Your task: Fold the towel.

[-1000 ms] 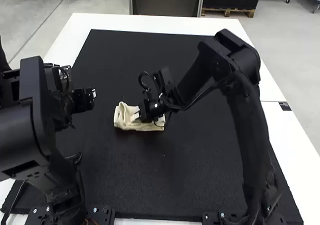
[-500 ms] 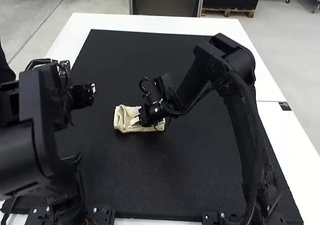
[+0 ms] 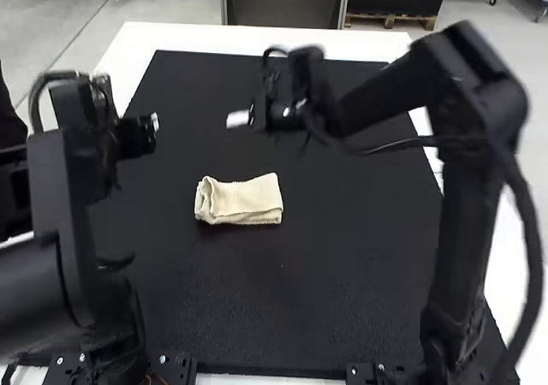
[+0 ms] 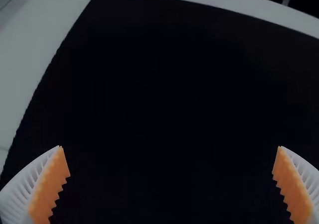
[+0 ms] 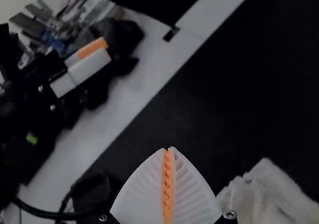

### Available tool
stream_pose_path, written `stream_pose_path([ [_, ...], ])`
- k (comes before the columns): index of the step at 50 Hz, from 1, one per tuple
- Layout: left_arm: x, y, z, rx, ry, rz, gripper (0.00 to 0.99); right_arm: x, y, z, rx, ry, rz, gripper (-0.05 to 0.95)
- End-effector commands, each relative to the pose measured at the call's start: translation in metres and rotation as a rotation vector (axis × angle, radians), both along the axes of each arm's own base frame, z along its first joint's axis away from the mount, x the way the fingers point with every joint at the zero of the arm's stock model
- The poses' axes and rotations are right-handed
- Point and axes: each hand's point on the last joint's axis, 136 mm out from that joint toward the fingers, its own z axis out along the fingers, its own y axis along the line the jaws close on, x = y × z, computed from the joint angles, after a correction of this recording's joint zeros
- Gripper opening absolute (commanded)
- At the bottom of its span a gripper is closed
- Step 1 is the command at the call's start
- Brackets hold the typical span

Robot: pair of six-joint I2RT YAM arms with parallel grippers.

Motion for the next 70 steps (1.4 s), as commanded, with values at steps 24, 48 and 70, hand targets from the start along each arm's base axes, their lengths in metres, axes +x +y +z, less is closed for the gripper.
stream_pose_path([
  [24,-0.011,-0.029,0.198,0.006,-0.382,-0.033,0.957,-0.010,-0.171,0.248,0.267,-0.441,-0.379,-0.02],
  [48,-0.070,-0.064,0.255,0.005,-0.606,-0.071,0.956,-0.112,-0.261,0.280,0.368,-0.673,-0.548,-0.02],
  [70,-0.139,-0.085,0.272,0.031,-0.815,-0.097,0.956,-0.211,-0.282,0.283,0.452,-0.884,-0.599,-0.02],
])
